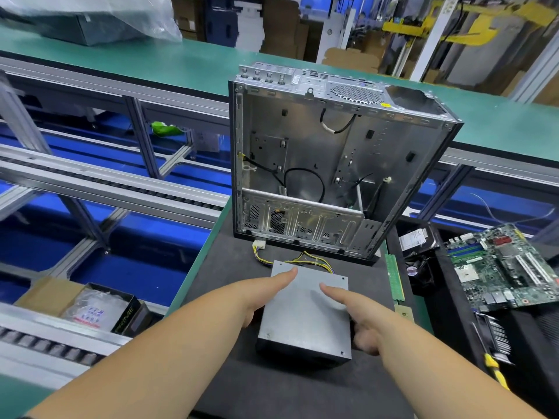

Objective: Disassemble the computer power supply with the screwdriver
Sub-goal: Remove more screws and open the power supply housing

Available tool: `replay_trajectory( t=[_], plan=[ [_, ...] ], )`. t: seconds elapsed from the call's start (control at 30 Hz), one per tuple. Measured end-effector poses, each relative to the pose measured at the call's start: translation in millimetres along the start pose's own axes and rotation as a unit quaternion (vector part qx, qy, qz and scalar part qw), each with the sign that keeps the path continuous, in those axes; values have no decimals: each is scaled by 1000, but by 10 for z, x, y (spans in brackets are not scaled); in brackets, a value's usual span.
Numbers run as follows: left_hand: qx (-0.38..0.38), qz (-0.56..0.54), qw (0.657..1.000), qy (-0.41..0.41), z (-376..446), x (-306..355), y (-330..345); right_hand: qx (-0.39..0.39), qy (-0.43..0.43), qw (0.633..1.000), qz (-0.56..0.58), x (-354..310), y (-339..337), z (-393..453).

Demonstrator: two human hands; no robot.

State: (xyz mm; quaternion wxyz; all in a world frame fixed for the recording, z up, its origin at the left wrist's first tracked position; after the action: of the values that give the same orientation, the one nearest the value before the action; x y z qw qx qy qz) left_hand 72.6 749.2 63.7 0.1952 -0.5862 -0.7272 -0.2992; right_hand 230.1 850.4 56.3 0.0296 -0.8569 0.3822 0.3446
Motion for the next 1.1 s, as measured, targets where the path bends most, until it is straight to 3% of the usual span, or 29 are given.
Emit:
replay_trajectory(
  t=[0.27,0.47,0.73,0.83,0.9,0.97,1.03,1.1],
  plan=[
    [37,-54,997,30,4,-119,-142,43,5,989,-143,-36,-14,-111],
    [56,-42,997,35,-79,-316,-257,88,-1,990,-112,101,-187,-206],
    [43,2,997,60,-176,-396,-93,40,-28,992,-119,262,-165,-236],
    [44,17,996,71,-226,-373,-60,50,-26,983,-175,257,-133,-273],
    [40,43,995,83,-254,-360,-55,116,-61,947,-293,100,-129,-352],
    [41,87,990,101,-282,-344,-68,188,-137,861,-452,-181,19,-503],
    [48,129,982,129,-320,-349,-128,171,-205,770,-579,-369,370,-573],
    [51,177,969,165,-317,-391,-210,100,-215,722,-651,-387,690,-512]
  ],
)
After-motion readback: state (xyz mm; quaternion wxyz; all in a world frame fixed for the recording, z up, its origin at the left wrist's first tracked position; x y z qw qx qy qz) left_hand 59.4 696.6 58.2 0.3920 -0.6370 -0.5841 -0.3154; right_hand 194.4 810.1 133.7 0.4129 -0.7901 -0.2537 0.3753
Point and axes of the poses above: each hand's wrist, its own z-axis towards the middle knuckle, its own y-axis out of the palm, x = y × z, the point moved 9 cm from there along z, towards the middle knuckle, and after that the axes turned 14 degrees about -x, right-handed, at the moved point
